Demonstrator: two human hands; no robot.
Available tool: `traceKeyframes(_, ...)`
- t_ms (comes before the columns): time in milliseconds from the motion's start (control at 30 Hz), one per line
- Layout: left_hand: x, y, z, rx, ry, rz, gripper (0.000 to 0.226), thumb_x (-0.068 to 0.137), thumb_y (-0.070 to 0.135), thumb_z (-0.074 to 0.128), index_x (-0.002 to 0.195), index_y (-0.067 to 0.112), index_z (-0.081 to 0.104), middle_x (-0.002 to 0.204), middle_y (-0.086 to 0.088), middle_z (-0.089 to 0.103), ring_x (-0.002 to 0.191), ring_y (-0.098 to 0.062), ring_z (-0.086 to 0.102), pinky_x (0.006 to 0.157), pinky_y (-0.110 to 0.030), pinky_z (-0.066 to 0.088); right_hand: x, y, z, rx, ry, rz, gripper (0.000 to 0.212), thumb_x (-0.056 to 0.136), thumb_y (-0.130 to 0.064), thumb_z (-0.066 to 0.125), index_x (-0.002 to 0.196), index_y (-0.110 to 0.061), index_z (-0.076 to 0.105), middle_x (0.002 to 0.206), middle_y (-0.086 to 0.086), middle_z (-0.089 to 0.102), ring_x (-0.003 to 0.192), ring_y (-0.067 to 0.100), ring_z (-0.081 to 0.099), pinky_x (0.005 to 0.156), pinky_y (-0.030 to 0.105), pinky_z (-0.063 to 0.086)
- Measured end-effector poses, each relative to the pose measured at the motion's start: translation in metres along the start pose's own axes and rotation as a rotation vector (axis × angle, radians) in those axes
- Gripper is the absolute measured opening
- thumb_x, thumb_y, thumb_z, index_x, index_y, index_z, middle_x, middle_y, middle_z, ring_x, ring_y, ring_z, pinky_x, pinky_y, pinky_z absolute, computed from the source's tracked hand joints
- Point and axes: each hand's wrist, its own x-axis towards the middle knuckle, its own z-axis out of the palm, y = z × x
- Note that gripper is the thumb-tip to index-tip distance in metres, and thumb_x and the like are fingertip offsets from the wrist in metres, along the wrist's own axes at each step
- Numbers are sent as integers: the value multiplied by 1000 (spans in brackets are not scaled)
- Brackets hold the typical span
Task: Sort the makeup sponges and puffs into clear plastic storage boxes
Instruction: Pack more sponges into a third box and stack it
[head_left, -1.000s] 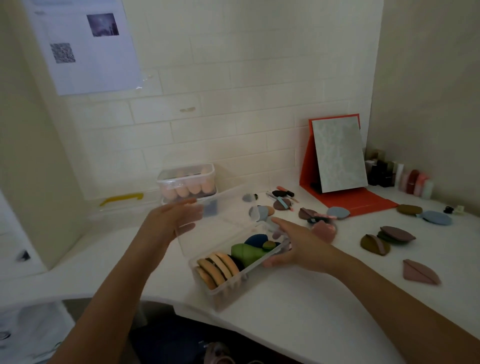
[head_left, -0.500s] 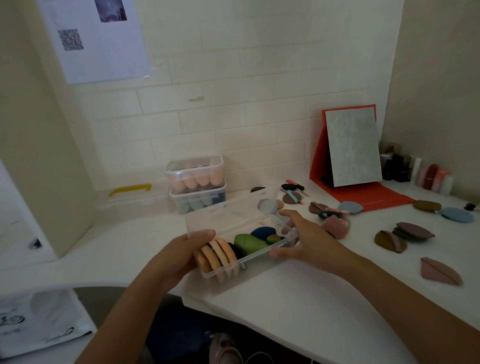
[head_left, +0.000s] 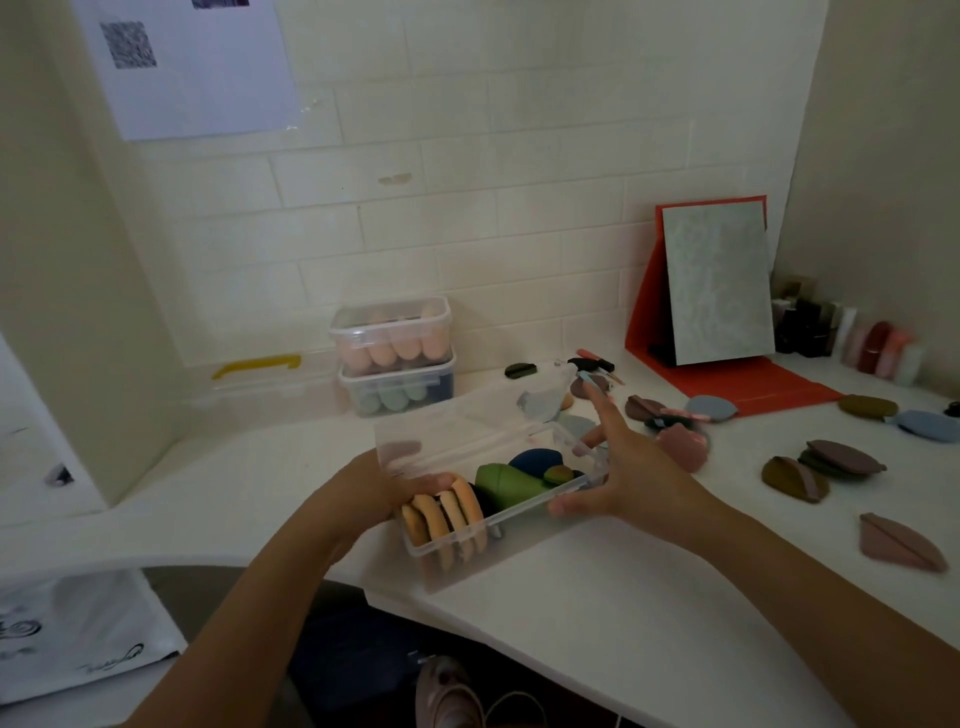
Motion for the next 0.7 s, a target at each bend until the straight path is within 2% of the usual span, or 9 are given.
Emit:
traceKeyframes(33, 1, 4, 1, 80, 65, 44, 62, 68, 27, 79, 121, 23, 47, 109, 5, 57, 100, -11, 55, 84, -22, 43, 0, 0, 0, -11, 0, 8, 132, 54, -51, 83, 146, -41, -10, 124, -8, 53, 92, 10, 61, 77, 23, 52)
traceKeyframes(100, 1, 12, 3, 226, 132, 146, 70, 65, 27, 82, 124, 27, 44, 106, 11, 53, 98, -7, 50, 84, -20, 40, 0, -1, 0, -27, 1, 16, 132, 56, -48, 83, 147, -39, -12, 126, -6, 52, 93, 12, 61, 77, 24, 53)
traceKeyframes(267, -3, 7, 2, 392, 144, 218, 98, 58, 49, 77, 142, 35, 29, 128, 7, 48, 110, -11, 47, 93, -24, 37, -2, -4, -1, -20, 24, 22, 135, 57, -45, 85, 147, -36, -15, 127, -6, 51, 94, 11, 59, 79, 23, 51)
traceKeyframes(367, -9, 8, 1, 435, 165, 322, 80, 69, 43, 74, 135, 45, 31, 117, 19, 49, 102, 1, 48, 84, -17, 38, -1, -2, -1, 12, 30, 5, 137, 54, -45, 86, 146, -40, -15, 128, -7, 51, 98, 11, 59, 83, 26, 52)
traceKeyframes(467, -20, 18, -2, 428, 165, 466, 56, 78, 33, 70, 121, 53, 41, 106, 30, 55, 96, 13, 51, 85, -12, 38, 0, 0, 1, 11, 23, -17, 136, 53, -48, 86, 145, -42, -14, 129, -9, 50, 99, 10, 58, 84, 25, 51)
traceKeyframes(533, -29, 29, -2, 444, 87, 462, 47, 80, 34, 67, 120, 49, 49, 103, 32, 55, 93, 19, 52, 80, -5, 40, 0, 0, 2, 9, 18, -31, 135, 53, -48, 85, 146, -43, -13, 131, -9, 49, 99, 10, 57, 85, 25, 50)
traceKeyframes(600, -37, 37, -2, 561, -59, 350, 58, 75, 47, 66, 129, 46, 45, 116, 27, 53, 97, 13, 52, 93, -13, 42, 0, 2, 3, 19, 30, -46, 133, 54, -46, 86, 146, -43, -9, 132, -9, 48, 95, 8, 57, 80, 21, 50)
traceKeyframes(633, -39, 38, -1, 670, -135, 270, 73, 70, 55, 66, 136, 47, 34, 129, 22, 46, 109, 7, 48, 102, -21, 38, 0, 2, 3, 36, 42, -58, 131, 54, -45, 87, 147, -44, -6, 133, -10, 48, 97, 8, 58, 78, 18, 49)
traceKeyframes(700, -41, 37, 3, 896, -266, 159, 101, 65, 65, 65, 145, 46, 7, 154, 14, 15, 138, -10, 24, 114, -33, 21, -1, 4, 1, 63, 68, -119, 120, 55, -43, 87, 143, -51, 5, 140, -11, 42, 109, 9, 54, 80, 16, 48)
